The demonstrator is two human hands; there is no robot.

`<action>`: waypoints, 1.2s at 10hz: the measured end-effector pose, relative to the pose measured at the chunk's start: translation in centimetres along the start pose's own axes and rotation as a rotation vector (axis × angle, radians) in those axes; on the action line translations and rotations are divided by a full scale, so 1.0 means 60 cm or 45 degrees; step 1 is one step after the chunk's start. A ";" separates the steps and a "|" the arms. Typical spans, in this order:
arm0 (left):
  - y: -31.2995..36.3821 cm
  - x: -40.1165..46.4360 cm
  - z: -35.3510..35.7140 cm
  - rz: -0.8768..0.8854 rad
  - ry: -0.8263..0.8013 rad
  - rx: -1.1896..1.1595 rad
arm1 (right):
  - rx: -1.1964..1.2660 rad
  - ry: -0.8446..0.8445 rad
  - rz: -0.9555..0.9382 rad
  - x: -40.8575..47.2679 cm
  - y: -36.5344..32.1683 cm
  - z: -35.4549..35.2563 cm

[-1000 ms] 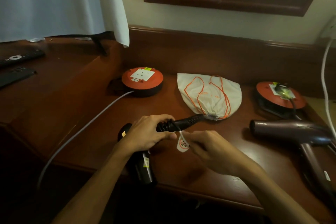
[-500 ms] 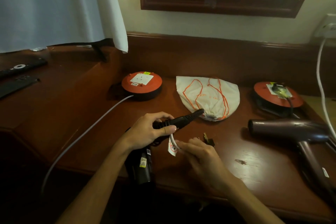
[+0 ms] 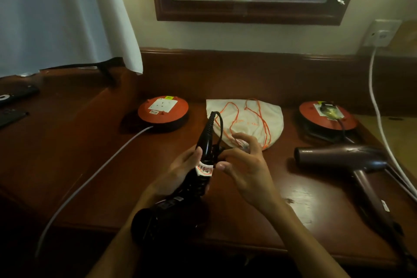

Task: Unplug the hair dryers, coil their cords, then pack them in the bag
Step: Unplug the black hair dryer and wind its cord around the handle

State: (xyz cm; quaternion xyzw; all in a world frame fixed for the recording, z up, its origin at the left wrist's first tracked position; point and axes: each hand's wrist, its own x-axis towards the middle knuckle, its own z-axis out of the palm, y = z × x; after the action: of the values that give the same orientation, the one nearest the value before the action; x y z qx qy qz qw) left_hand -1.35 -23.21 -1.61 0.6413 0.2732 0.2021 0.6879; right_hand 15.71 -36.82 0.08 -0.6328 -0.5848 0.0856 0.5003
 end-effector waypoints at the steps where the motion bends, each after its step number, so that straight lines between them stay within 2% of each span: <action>1: 0.001 -0.002 0.004 0.036 -0.029 -0.037 | 0.105 -0.068 0.094 -0.002 0.010 0.020; 2: 0.003 -0.008 0.015 0.056 -0.086 -0.086 | 0.360 -0.128 0.138 0.003 0.010 0.030; 3: 0.011 -0.015 0.024 0.090 -0.235 -0.172 | 0.486 -0.165 0.129 0.010 0.017 0.030; 5: 0.015 -0.019 0.032 0.041 -0.260 -0.171 | 0.806 -0.223 0.215 0.018 0.019 0.019; 6: 0.020 -0.021 0.034 0.061 -0.333 -0.080 | 0.799 -0.245 0.150 0.011 0.022 0.025; 7: 0.036 -0.021 0.032 0.061 -0.407 0.043 | 0.846 -0.103 0.190 0.006 0.022 0.026; 10: 0.068 -0.025 0.010 -0.039 -0.354 0.317 | 0.770 0.211 0.144 -0.016 -0.017 0.022; 11: 0.091 -0.042 0.012 0.028 -0.266 0.499 | 0.698 0.317 0.144 -0.024 -0.034 0.026; 12: 0.128 -0.057 0.019 0.111 -0.249 0.916 | 0.631 0.446 0.168 -0.032 -0.049 0.033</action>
State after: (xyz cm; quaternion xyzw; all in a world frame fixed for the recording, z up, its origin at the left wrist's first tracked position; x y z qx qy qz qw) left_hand -2.71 -25.51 6.47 0.8692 0.2323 0.0602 0.4323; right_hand 11.84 -37.91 0.33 -0.5333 -0.4087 0.1476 0.7258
